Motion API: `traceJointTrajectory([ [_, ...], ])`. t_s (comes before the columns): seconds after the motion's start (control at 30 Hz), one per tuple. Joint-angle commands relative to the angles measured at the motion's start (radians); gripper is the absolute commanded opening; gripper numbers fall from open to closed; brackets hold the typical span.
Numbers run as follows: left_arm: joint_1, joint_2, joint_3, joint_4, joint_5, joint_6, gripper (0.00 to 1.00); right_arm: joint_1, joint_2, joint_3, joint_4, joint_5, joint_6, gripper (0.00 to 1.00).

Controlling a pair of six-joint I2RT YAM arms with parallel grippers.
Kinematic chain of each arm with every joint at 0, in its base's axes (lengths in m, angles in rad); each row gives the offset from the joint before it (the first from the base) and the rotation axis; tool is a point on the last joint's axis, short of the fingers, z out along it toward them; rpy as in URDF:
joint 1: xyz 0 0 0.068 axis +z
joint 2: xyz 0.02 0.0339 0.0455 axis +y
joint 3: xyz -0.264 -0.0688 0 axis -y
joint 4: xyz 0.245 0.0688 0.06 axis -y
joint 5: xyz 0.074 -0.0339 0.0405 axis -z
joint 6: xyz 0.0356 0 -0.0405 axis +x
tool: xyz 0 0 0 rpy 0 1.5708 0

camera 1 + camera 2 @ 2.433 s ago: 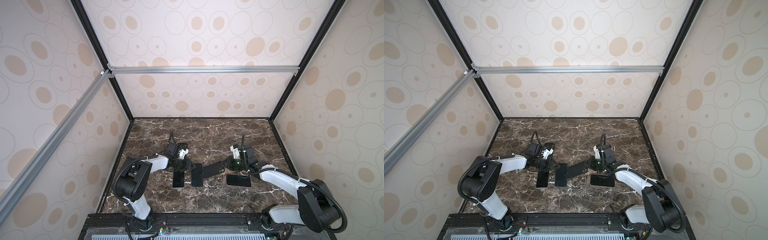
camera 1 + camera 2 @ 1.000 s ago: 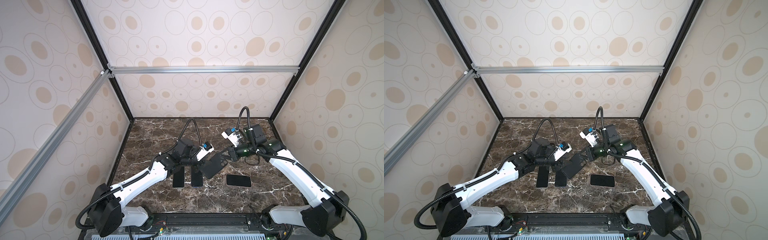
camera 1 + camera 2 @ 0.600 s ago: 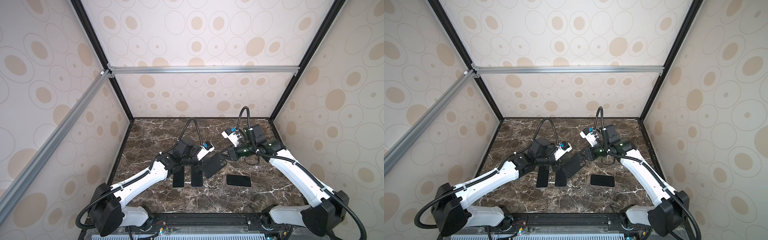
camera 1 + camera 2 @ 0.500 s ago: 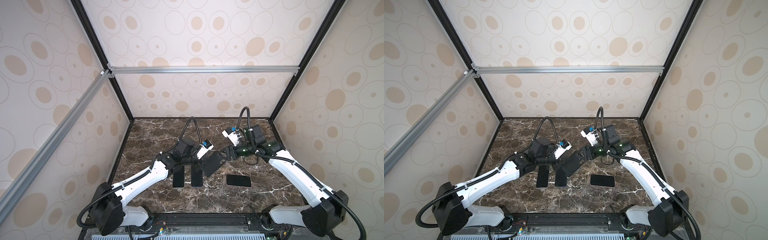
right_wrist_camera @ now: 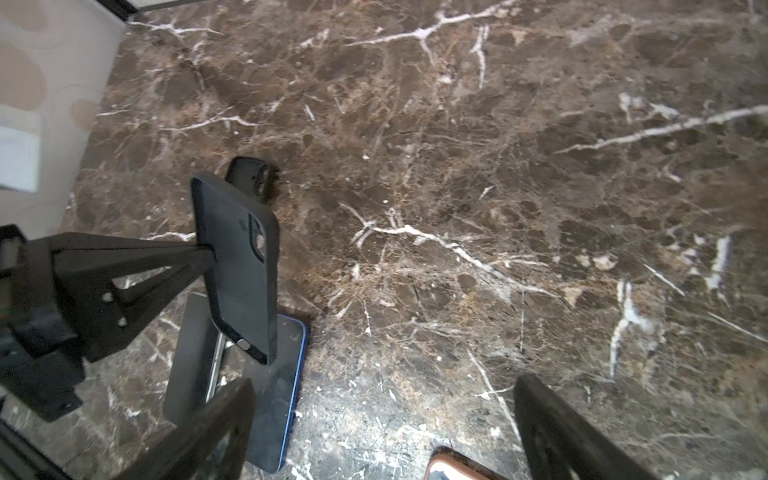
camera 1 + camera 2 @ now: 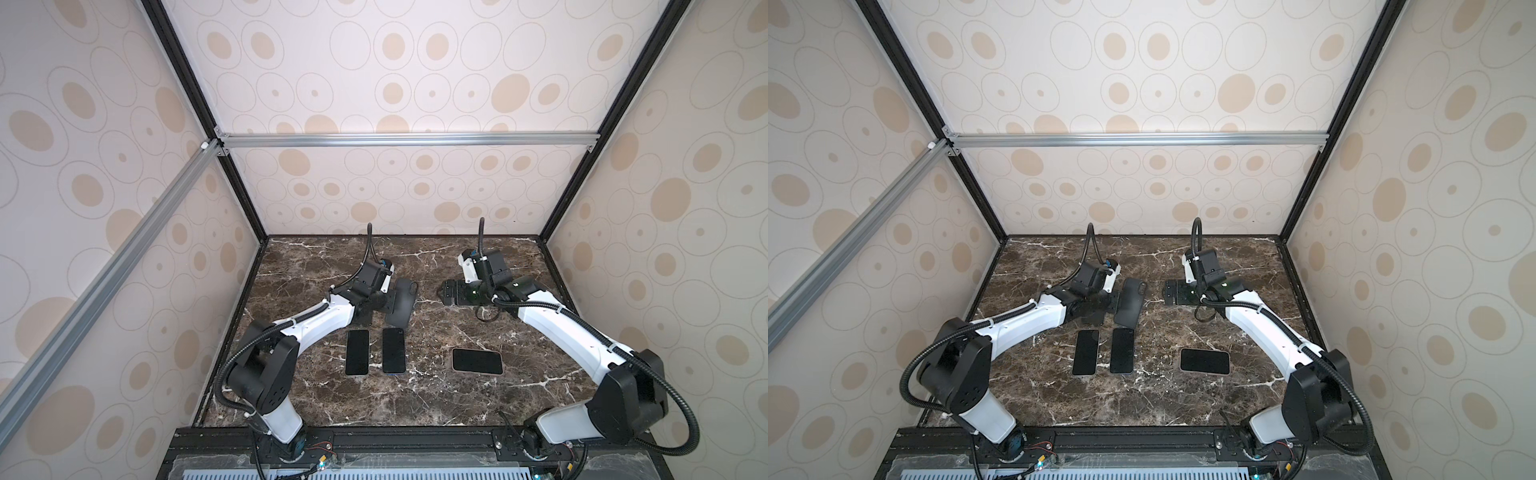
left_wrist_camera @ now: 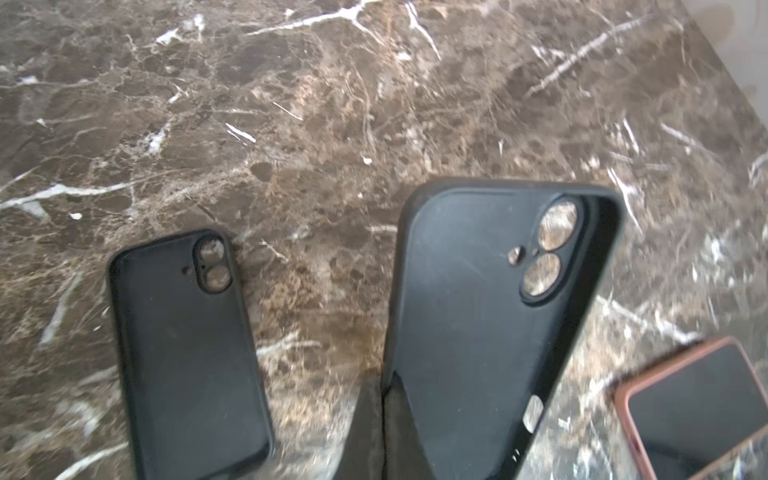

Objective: Take the phone out of the phone case

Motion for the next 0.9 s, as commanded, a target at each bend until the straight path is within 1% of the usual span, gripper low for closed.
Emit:
traceJointTrajectory([
  [0.0, 0.047, 0.057, 0.085, -0.071, -0.008, -0.107, 0.00, 0.000, -0.001, 0.025, -0.046, 0.110, 0.065, 1.00],
  [0.1, 0.078, 0.100, 0.119, -0.085, -0.008, -0.112, 0.00, -0.001, -0.016, -0.023, -0.011, 0.102, 0.044, 1.00],
  [0.23, 0.110, 0.179, 0.206, -0.165, 0.021, -0.109, 0.00, 0.003, -0.018, -0.059, 0.022, -0.021, 0.000, 1.00],
  [0.3, 0.121, 0.203, 0.221, -0.167, 0.039, -0.109, 0.00, 0.014, 0.004, -0.060, 0.016, -0.043, -0.001, 1.00],
  [0.5, 0.153, 0.266, 0.239, -0.168, 0.123, -0.158, 0.00, 0.080, 0.079, -0.033, -0.023, -0.003, 0.006, 1.00],
  [0.67, 0.158, 0.301, 0.258, -0.162, 0.169, -0.187, 0.00, 0.101, 0.114, -0.014, -0.045, 0.020, 0.010, 1.00],
  [0.77, 0.158, 0.329, 0.277, -0.182, 0.166, -0.184, 0.00, 0.105, 0.119, -0.009, -0.064, 0.045, 0.009, 1.00],
  [0.87, 0.157, 0.341, 0.288, -0.196, 0.139, -0.189, 0.00, 0.105, 0.112, -0.013, -0.073, 0.055, 0.007, 1.00],
])
